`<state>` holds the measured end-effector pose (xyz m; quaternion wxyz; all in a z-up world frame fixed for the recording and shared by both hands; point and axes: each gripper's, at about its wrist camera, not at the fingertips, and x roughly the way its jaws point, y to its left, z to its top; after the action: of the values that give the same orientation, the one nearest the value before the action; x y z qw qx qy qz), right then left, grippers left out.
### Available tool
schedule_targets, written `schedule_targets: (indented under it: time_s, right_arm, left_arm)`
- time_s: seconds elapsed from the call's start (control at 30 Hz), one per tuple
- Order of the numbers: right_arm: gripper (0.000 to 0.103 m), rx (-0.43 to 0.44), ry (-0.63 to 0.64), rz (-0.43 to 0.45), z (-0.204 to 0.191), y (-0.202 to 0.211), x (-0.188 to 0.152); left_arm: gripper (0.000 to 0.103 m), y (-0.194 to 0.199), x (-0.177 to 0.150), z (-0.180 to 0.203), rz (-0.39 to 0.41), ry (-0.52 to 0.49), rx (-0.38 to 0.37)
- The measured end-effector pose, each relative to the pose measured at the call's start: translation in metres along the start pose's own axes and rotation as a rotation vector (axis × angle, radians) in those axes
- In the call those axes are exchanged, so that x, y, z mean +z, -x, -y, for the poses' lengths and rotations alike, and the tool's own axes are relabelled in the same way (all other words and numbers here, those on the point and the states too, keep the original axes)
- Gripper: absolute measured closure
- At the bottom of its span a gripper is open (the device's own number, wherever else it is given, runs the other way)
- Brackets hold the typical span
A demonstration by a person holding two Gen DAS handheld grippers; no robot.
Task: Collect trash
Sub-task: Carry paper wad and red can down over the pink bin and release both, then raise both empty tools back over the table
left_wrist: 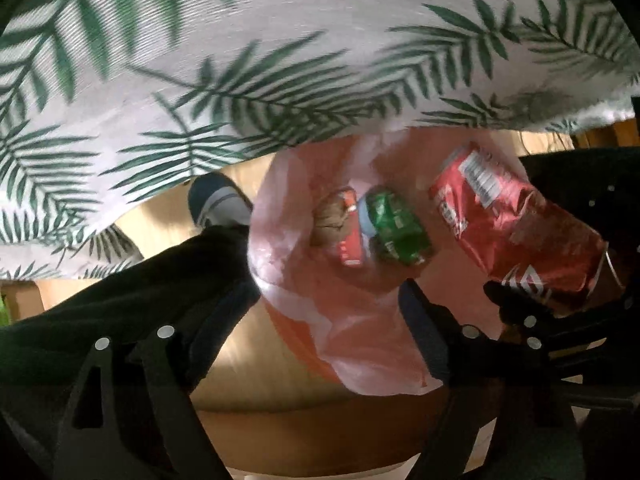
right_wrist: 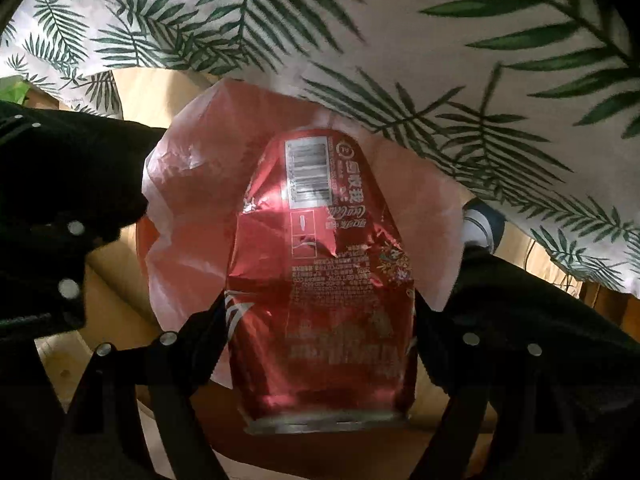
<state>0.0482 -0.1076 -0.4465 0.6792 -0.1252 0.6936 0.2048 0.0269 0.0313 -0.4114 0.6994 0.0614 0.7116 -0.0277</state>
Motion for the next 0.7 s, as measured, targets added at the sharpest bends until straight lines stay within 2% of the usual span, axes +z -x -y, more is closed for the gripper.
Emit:
schedule_targets:
  time_s: [0.17,0.4,0.53,0.7]
  right_arm:
    - [0.022,0.007,0.008,0.003,-0.006,-0.003,0.0]
    - [0.014,-0.001,0.016,0.015,-0.006,0.005,-0.003]
    - [0.005,-0.023,0.022,0.075,-0.007,0.036,-0.011]
    - [0.005,-0.048,0.003,0.163,-0.006,0.088,-0.025]
  left_arm:
    - [0.023,0.006,0.002,-0.005,0.014,0.028,0.005]
    - [0.023,0.022,0.0,-0.008,0.048,0.048,0.006]
    - [0.022,0.043,-0.005,-0.01,0.089,0.061,-0.004]
    - [0.013,0.093,-0.019,-0.005,0.198,0.057,-0.014]
